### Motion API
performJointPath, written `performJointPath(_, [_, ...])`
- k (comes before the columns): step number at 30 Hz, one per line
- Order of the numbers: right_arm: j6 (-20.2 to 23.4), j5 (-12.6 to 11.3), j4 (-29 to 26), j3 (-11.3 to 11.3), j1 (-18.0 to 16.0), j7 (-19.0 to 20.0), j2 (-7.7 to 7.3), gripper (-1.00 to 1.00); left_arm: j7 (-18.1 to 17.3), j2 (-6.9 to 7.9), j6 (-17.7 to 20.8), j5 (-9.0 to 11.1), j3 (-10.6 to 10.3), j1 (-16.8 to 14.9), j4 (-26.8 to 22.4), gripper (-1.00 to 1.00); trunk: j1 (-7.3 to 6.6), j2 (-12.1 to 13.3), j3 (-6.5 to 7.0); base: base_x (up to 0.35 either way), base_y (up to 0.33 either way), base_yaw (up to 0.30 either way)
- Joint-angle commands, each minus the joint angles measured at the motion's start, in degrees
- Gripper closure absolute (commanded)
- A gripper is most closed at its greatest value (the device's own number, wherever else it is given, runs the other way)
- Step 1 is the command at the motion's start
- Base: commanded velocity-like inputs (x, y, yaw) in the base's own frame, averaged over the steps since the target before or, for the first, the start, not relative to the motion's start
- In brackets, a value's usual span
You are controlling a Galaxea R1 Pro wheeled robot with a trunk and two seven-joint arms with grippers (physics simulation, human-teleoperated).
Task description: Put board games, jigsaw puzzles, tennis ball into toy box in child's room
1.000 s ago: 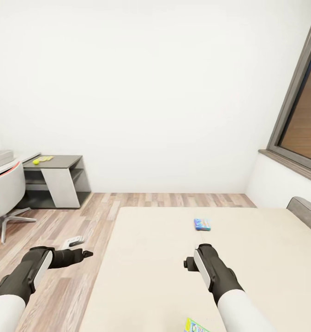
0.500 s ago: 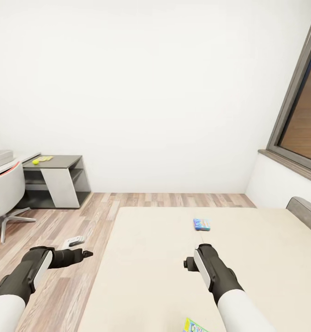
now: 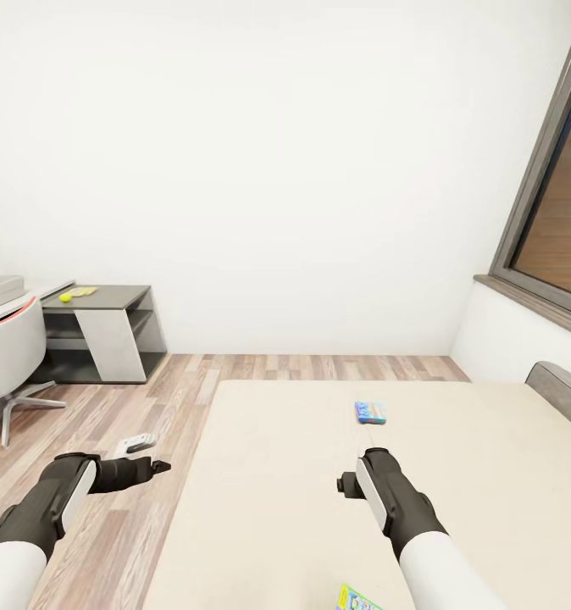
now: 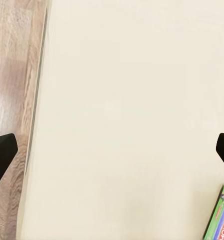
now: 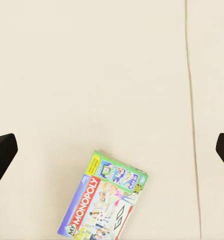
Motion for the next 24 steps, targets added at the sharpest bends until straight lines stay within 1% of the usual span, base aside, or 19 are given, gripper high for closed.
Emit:
performJointPath(1, [0.19,-0.33,-0.06,-0.20,-0.05,-0.26,0.04,-1.00,0.14,0.00,0.49,0.54,0.08,-0.04,-0.03,-1.00,0.03,-0.12,-0.13,0.000,0.000,0.000])
performJointPath(9, [0.19,-0.71,0.07,-0.30,-0.05,-0.25,0.07,-1.00,0.14,0.01,0.49,0.52,0.08,-0.04,-0.03,-1.00,0.03,-0.12,-0.30,0.000,0.000,0.000])
performJointPath(15, [0.40,-0.85,0.18,-0.59,-0.05,-0.25,-0.18,-1.00,0.14,0.02,0.49,0.57,0.07,-0.05,-0.03,-1.00,0.03,-0.12,-0.81,0.000,0.000,0.000])
performJointPath(24, [0.66,-0.89,0.20,-0.67,-0.05,-0.25,-0.18,-1.00,0.14,-0.05,0.45,0.61,0.02,-0.03,-0.03,-1.00,0.03,-0.12,-1.65,0.000,0.000,0.000])
